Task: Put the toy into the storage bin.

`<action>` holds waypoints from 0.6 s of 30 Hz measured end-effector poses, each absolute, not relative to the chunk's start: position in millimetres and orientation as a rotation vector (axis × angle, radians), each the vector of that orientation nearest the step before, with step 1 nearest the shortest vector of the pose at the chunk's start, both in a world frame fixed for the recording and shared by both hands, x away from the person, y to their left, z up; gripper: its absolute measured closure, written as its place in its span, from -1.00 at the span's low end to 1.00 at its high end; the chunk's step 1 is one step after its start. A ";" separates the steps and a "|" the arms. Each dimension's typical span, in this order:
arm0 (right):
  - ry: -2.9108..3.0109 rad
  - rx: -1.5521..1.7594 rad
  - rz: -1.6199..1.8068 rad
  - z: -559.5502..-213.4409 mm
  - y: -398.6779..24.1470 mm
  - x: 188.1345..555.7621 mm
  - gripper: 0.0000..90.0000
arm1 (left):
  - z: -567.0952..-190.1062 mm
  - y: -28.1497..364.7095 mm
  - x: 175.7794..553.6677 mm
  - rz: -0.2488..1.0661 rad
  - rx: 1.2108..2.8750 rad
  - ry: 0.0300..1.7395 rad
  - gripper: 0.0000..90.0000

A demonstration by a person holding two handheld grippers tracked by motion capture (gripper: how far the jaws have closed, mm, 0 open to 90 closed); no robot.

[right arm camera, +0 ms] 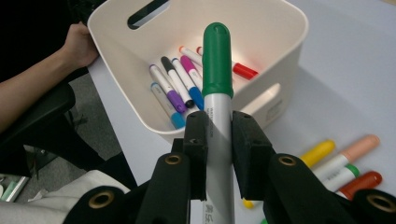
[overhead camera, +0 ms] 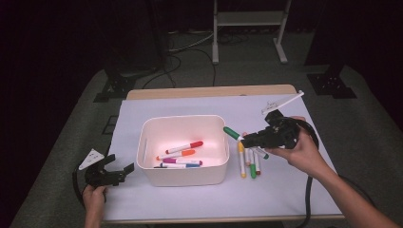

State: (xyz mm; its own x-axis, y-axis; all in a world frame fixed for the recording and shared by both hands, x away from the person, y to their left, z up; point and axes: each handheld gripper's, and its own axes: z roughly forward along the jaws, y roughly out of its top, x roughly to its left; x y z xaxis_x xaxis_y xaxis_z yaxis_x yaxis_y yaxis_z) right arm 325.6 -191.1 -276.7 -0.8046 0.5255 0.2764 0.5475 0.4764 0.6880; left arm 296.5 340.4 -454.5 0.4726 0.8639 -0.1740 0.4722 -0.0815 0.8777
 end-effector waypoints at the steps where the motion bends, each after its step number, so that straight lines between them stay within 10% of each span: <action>1: -2.674 -0.960 -1.261 -274.7 -187.8 325.5 0.69 | -454.5 340.3 296.5 0.491 1.722 1.148 -1.00; 18: -2.698 -0.757 -1.213 -261.6 -133.2 330.6 0.69 | -454.4 340.4 296.4 0.492 1.724 1.145 -1.00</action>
State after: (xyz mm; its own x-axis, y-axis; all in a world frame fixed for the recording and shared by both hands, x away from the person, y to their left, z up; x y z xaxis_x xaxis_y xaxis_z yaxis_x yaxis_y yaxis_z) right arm 330.6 -133.2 -261.6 -0.8735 0.4024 0.2741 0.4721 0.5624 0.6788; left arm 296.4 340.4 -454.4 0.4757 0.8630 -0.1702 0.4701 -0.0859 0.8784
